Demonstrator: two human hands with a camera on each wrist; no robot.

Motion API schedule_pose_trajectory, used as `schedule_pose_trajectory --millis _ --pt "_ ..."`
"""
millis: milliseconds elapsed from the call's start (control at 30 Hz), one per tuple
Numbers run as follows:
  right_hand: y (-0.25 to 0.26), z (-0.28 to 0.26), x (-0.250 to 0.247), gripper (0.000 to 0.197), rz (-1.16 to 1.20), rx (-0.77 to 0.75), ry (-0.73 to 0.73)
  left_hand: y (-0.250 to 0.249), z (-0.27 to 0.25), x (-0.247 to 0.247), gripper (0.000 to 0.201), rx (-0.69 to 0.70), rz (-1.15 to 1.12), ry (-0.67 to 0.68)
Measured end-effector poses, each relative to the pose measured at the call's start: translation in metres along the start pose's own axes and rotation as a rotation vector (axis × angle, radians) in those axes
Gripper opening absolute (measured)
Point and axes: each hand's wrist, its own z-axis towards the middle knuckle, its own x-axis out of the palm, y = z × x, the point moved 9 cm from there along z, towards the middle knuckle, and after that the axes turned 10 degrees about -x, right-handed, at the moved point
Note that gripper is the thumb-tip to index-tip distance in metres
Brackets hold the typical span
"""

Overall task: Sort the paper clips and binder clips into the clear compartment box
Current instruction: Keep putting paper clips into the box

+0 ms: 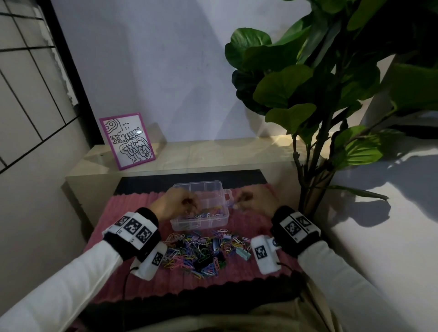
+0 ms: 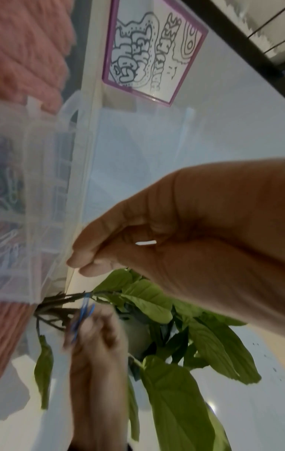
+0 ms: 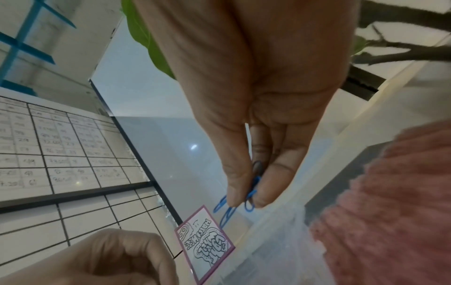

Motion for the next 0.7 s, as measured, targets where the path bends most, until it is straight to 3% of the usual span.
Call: schedule_pose_trajectory --millis 133,233,433,533,700 --pt "0.017 0.030 0.013 0.007 -0.038 0.011 -0.023 -0.017 -0.007 0.032 0.024 0.064 0.160 0.117" --pt "0.024 0.041 0.029 0.018 -0.102 0.020 0.060 -0.027 -0.007 0.054 0.026 0.084 0.216 0.194" --pt "0.029 0.017 0.008 0.028 -0.184 -0.108 -0.021 -0.062 -0.001 0.084 0.025 0.201 0.339 0.188" --pt "0.009 -0.006 -0.006 0.021 -0.414 -0.149 0.004 -0.076 0.001 0.099 0.022 0.267 0.339 0.218" --pt "-0.033 -0.046 0.001 0.015 -0.378 0.031 0.166 -0.086 0.006 0.126 0.028 0.245 0.464 0.309"
